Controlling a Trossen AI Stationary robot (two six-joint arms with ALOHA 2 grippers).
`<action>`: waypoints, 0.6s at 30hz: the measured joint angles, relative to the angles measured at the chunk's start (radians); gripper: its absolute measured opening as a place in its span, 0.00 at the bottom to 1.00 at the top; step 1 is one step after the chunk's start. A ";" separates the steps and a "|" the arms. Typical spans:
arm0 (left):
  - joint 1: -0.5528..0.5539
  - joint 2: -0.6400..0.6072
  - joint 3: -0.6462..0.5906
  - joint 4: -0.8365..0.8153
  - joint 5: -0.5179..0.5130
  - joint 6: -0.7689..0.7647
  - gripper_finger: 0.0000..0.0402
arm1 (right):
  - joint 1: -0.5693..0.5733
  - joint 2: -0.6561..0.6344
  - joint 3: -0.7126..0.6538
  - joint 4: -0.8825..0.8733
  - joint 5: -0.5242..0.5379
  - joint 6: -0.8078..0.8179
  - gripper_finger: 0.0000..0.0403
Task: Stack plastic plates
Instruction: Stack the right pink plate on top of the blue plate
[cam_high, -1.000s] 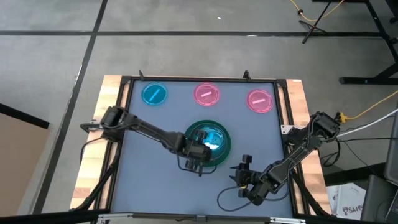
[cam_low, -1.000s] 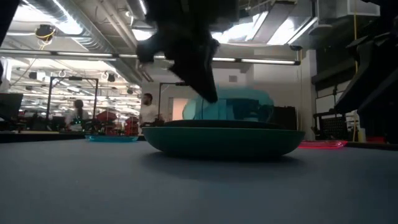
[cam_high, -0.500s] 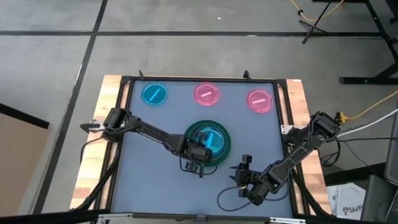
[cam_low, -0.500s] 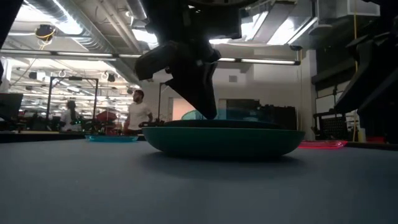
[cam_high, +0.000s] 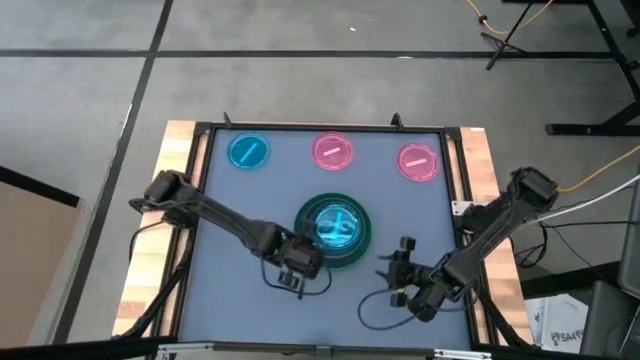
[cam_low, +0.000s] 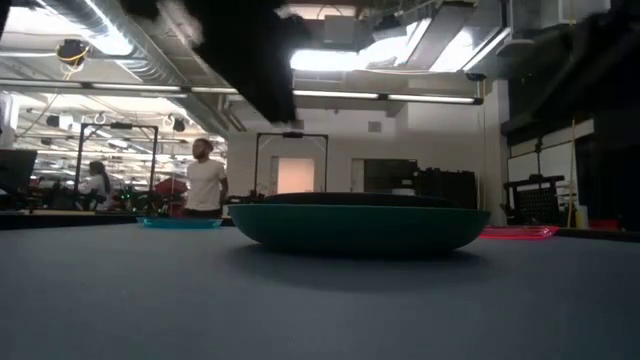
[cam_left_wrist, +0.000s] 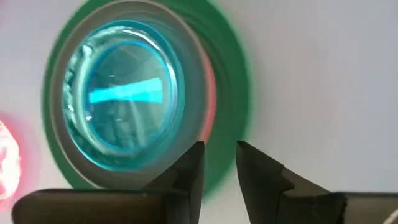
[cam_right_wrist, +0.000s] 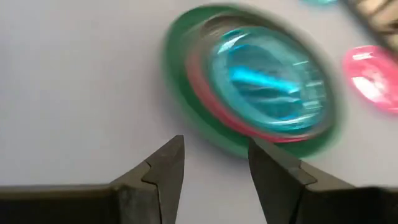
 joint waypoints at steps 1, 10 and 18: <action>-0.011 -0.025 -0.015 -0.001 0.013 -0.016 0.22 | -0.009 -0.030 0.000 -0.040 0.027 0.013 0.42; -0.086 -0.371 -0.484 0.351 -0.015 -0.149 0.22 | -0.301 -0.185 -0.004 -0.471 0.016 0.132 0.42; -0.094 -0.562 -0.822 0.675 -0.115 -0.230 0.22 | -0.717 -0.186 -0.173 -0.317 -0.196 -0.111 0.42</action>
